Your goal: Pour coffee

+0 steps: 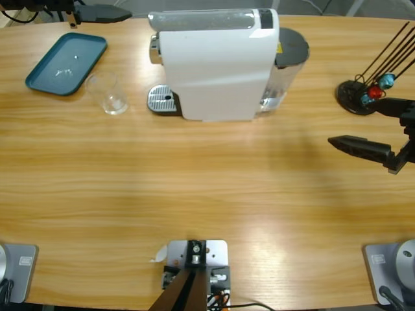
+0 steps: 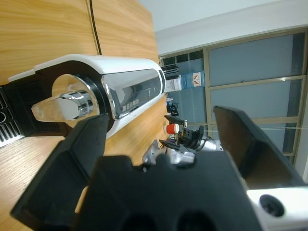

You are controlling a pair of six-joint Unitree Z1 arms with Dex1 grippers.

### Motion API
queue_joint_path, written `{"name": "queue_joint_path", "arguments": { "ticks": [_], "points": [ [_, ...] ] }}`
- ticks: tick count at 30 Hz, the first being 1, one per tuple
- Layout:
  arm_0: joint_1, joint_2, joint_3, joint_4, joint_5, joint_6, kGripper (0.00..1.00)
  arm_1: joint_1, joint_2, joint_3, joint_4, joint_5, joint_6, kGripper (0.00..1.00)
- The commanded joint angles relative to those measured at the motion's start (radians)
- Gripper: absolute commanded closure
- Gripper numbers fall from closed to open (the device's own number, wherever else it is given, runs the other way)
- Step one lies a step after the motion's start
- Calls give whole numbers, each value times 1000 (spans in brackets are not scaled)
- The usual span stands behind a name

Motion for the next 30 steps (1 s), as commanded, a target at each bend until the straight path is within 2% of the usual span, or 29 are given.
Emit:
{"name": "queue_joint_path", "arguments": {
  "ticks": [1,27,28,30],
  "points": [
    [-31,72,10,-10,1,-24,64,-5,-29,35,-11,-16,-5,0],
    [-60,152,-9,-83,6,-67,69,-5,-31,40,-15,-16,-5,0],
    [-60,153,-9,-87,6,-69,76,-5,-30,40,-15,-16,-5,0],
    [-60,152,-9,-93,6,-69,172,-5,-30,40,-15,-16,-5,0]
  ]
}}
